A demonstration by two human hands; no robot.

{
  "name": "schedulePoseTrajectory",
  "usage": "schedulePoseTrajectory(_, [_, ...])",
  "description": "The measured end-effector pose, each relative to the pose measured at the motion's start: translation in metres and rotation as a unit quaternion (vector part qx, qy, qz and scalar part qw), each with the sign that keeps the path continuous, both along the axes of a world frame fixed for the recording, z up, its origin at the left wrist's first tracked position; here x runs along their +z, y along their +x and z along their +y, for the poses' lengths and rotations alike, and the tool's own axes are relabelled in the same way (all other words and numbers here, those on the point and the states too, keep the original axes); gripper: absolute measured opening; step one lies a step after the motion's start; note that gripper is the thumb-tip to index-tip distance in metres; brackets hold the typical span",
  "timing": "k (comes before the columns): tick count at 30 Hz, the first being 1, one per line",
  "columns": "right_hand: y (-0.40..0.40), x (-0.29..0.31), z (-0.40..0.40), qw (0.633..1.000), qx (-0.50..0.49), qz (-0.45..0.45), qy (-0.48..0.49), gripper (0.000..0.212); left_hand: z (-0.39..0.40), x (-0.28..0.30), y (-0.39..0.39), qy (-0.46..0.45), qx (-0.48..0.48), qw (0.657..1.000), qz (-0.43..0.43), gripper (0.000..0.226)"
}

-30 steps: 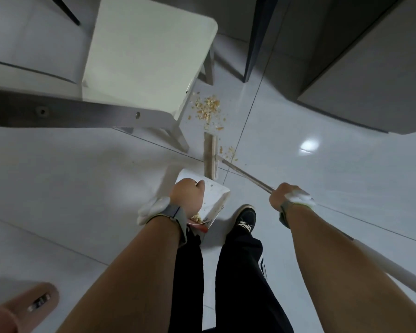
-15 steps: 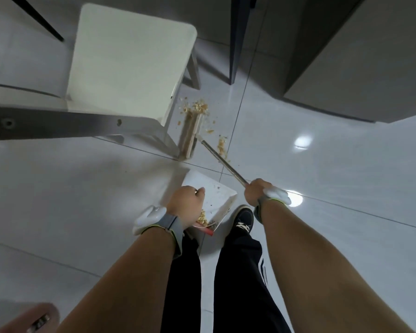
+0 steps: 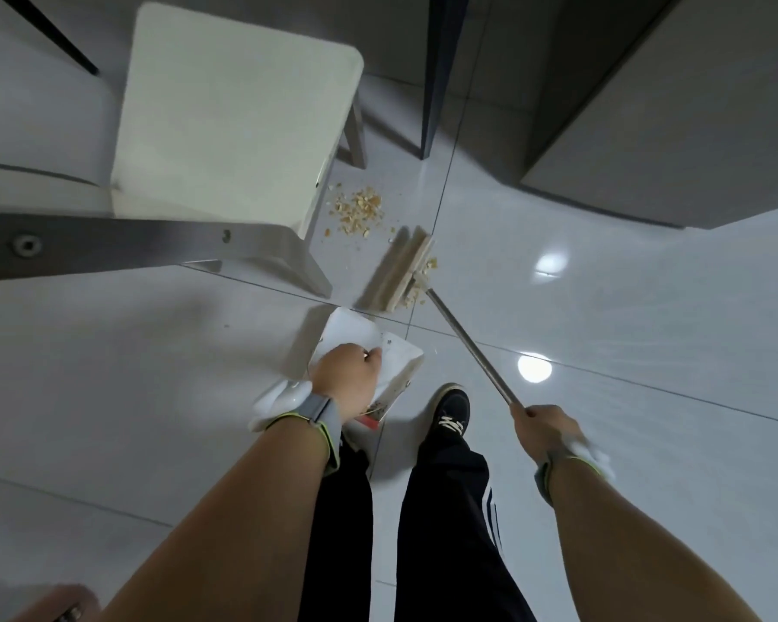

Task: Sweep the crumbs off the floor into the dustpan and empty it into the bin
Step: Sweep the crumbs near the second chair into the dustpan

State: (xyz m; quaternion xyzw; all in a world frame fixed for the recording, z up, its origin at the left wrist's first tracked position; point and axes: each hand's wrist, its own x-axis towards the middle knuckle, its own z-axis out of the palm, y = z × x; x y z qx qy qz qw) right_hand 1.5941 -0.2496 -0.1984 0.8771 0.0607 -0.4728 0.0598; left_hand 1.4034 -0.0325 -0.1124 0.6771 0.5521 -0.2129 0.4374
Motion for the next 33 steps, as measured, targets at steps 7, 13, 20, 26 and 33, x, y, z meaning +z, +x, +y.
schedulePoseTrajectory(7, [-0.004, -0.015, 0.123, 0.995, 0.092, 0.032, 0.021, 0.023, 0.000, -0.017, -0.001, 0.015, -0.051, 0.998, 0.024, 0.050])
schedulePoseTrajectory(13, [-0.013, -0.016, 0.131, 0.995, 0.087, 0.024, -0.029, 0.019, 0.004, -0.021, -0.005, 0.027, -0.027, 0.999, 0.012, 0.050])
schedulePoseTrajectory(20, [-0.022, -0.022, 0.002, 0.996, -0.078, -0.009, -0.038, 0.051, 0.010, -0.016, 0.002, 0.007, -0.020, 1.000, 0.009, 0.051])
schedulePoseTrajectory(26, [-0.016, -0.020, -0.001, 0.968, -0.222, 0.057, 0.102, 0.024, 0.008, -0.029, 0.004, 0.028, -0.029, 0.999, 0.027, 0.049])
schedulePoseTrajectory(33, [0.032, -0.016, 0.081, 0.990, -0.069, 0.026, 0.119, 0.042, 0.007, -0.049, 0.012, 0.054, -0.051, 0.997, 0.036, 0.054])
